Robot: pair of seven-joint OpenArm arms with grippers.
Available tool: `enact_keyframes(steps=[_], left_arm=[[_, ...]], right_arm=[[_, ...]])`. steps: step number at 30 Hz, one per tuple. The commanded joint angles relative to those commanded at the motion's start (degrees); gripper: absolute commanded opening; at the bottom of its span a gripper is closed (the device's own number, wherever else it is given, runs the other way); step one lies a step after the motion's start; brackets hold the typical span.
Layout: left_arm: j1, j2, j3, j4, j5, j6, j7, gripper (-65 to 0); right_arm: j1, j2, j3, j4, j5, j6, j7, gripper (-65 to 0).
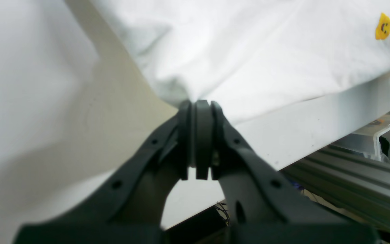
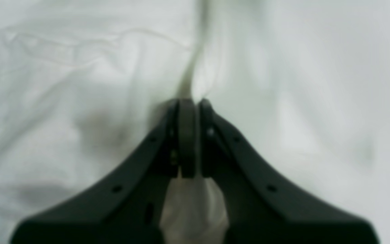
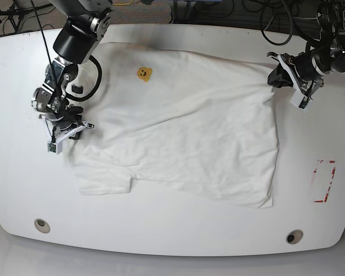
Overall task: Fold the T-shirt properly
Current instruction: 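Drag the held hem corner with the right gripper to smooth the shirt, then release the shirt with the left gripper and move it to the hem corner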
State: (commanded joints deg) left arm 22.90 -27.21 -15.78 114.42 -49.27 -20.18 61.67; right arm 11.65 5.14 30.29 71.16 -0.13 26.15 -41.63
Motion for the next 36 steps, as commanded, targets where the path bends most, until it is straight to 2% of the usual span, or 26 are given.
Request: enact_keyframes(steps=[9, 12, 14, 19, 24, 26, 28, 33, 36], left_arm=[[-0.26, 0.09, -0.09, 0.0, 0.0, 0.0, 0.0, -65.0], [-1.14, 0.09, -0.18, -0.09, 0.0, 0.0, 0.0, -65.0], [-1.14, 0.0, -0.26, -0.09, 0.0, 0.0, 0.0, -65.0], [-1.14, 0.0, -3.16, -0.09, -0.09, -0.18, 0.0, -65.0], [-1.14, 0.09, -5.71, -0.09, -0.18, -0.26, 0.09, -65.0], [-1.14, -0.09, -5.98, 0.0, -1.05, -0.26, 0.09, -62.4], [-1.23, -0.18, -6.15, -0.18, -3.25, -0.26, 0.09, -54.9], [-1.93, -0.18, -7.65, -0.09, -8.79, -0.18, 0.79, -28.9], [-2.73, -0.18, -9.93, 0.0, -12.22, -0.09, 3.08, -19.9]], right_arm=[[-0.53, 0.09, -0.7, 0.18, -0.09, -0.44, 0.26, -65.0], [-0.62, 0.18, 1.49, 2.02, -0.09, -2.99, 0.26, -65.0], [-0.62, 0.26, 2.73, 3.16, -0.09, -3.78, 0.26, -65.0], [-0.62, 2.02, 2.64, 3.96, 0.0, -3.96, 0.18, -65.0], [-0.53, 2.2, 2.55, 3.87, 0.0, -3.96, 0.09, -65.0], [-0.53, 2.11, 2.55, 3.87, 0.0, -3.96, 0.09, -65.0], [-0.53, 2.11, 2.55, 3.78, 0.0, -3.96, 0.09, -65.0], [-0.62, 1.85, 2.55, 3.78, 0.0, -3.96, 0.09, -65.0], [-0.62, 1.76, 2.55, 3.69, 0.0, -3.96, 0.09, -65.0]])
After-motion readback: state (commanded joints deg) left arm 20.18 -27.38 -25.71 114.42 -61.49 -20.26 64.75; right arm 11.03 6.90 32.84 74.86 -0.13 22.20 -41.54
